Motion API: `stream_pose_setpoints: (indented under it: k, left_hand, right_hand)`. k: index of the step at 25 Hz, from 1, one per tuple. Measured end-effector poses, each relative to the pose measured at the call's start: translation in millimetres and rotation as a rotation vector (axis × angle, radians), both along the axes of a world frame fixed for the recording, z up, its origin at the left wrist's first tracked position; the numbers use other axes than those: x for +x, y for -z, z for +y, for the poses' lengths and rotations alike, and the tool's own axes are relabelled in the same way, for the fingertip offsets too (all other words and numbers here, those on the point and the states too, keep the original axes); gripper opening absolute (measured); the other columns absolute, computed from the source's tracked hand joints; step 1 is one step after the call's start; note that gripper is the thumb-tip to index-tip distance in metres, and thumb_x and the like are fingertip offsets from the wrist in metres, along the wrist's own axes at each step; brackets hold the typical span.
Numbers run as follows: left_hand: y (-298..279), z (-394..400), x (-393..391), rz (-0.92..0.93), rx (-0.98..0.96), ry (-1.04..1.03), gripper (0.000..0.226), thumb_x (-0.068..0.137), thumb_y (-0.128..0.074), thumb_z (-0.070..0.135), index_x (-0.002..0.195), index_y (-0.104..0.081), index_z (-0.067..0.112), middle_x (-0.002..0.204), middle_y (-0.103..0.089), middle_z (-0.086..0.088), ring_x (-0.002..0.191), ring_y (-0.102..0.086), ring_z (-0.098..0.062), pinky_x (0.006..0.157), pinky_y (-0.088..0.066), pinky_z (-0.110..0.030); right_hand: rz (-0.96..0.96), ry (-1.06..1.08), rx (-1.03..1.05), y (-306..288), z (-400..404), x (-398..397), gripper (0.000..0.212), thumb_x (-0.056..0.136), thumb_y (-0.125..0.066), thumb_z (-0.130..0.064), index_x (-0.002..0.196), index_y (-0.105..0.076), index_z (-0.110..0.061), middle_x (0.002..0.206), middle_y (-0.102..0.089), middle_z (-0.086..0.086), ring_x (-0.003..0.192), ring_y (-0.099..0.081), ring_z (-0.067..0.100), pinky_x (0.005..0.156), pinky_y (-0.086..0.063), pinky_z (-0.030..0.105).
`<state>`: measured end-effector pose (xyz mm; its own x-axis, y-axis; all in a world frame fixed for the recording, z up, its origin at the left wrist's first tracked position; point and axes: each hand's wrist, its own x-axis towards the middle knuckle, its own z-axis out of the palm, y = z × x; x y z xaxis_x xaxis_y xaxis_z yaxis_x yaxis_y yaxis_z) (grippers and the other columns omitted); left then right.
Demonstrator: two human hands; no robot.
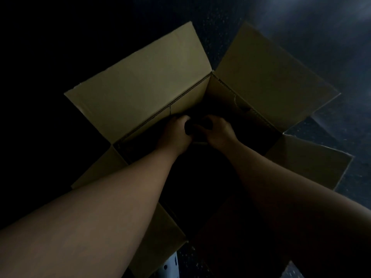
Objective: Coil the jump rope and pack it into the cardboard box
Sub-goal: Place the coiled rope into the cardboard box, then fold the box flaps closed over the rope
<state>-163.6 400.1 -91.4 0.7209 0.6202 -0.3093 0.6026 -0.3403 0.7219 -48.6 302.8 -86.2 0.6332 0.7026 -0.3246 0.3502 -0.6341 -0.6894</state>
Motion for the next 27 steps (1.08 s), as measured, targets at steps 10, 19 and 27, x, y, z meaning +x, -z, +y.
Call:
stream_pose_setpoints:
  k: [10, 19, 27]
  left_hand:
    - [-149, -13, -27, 0.042, 0.377, -0.155, 0.06, 0.082, -0.062, 0.056, 0.136, -0.054, 0.032, 0.138, -0.052, -0.003, 0.126, -0.05, -0.032, 0.102, -0.042, -0.046]
    - [-203, -19, -89, 0.27, 0.232, -0.5, 0.135, 0.064, -0.074, 0.076, 0.159, 0.015, 0.037, 0.169, 0.012, -0.018, 0.152, 0.009, -0.049, 0.119, -0.001, -0.068]
    - [-85, -7, -130, 0.411, -0.289, -0.872, 0.174, 0.03, -0.066, 0.093, 0.158, 0.023, 0.016, 0.165, 0.017, -0.028, 0.15, 0.008, -0.056, 0.117, -0.005, -0.072]
  right_hand:
    - [-0.338, -0.033, 0.11, -160, -22, 4, 0.042, 0.088, -0.064, -0.059, 0.109, -0.071, -0.023, 0.11, -0.07, 0.005, 0.101, -0.066, 0.024, 0.076, -0.053, 0.036]
    - [-0.537, -0.018, -0.224, -238, -56, 33, 0.094, 0.078, -0.055, -0.082, 0.155, -0.027, -0.036, 0.161, -0.027, 0.013, 0.144, -0.029, 0.045, 0.112, -0.033, 0.062]
    - [-0.495, -0.043, -0.32, -200, -43, 45, 0.106, 0.077, -0.061, -0.079, 0.159, -0.011, -0.034, 0.167, -0.016, 0.015, 0.146, -0.025, 0.047, 0.115, -0.025, 0.065]
